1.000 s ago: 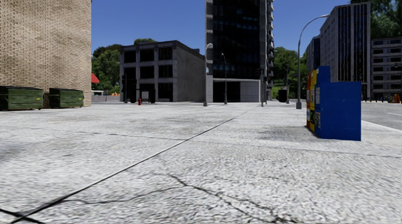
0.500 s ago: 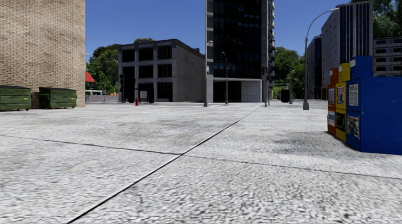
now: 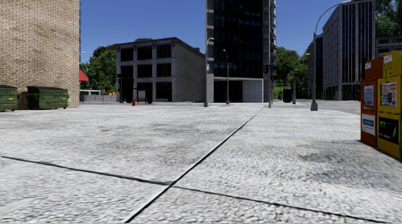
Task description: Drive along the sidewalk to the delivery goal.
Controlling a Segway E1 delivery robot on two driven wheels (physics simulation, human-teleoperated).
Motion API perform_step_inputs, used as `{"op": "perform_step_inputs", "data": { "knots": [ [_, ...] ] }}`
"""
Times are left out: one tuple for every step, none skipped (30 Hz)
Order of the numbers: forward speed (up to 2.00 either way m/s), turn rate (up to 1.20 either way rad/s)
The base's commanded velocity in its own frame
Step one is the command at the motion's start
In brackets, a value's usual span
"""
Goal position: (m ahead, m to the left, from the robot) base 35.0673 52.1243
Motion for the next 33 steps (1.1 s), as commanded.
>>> {"op": "perform_step_inputs", "data": {
  "knots": [
    [1.97, 0.0],
    [1.97, 0.0],
    [1.97, 0.0],
    [1.97, 0.0],
    [1.97, 0.0],
    [1.97, 0.0],
    [1.97, 0.0],
    [1.97, 0.0],
    [1.97, 0.0],
    [1.97, 0.0],
    [1.97, 0.0],
    [1.97, 0.0],
    [1.97, 0.0],
    [1.97, 0.0],
    [1.97, 0.0],
    [1.97, 0.0],
    [1.97, 0.0],
    [1.97, 0.0],
    [1.97, 0.0],
    [1.97, 0.0],
    [1.97, 0.0],
    [1.97, 0.0],
    [1.97, 0.0],
    [1.97, 0.0],
    [1.97, 0.0],
    [1.97, 0.0],
    [1.97, 0.0],
    [1.97, 0.0],
    [1.97, 0.0],
    [1.97, 0.0],
    [1.97, 0.0],
    [1.97, 0.0],
    [1.97, 0.0]
  ]
}}
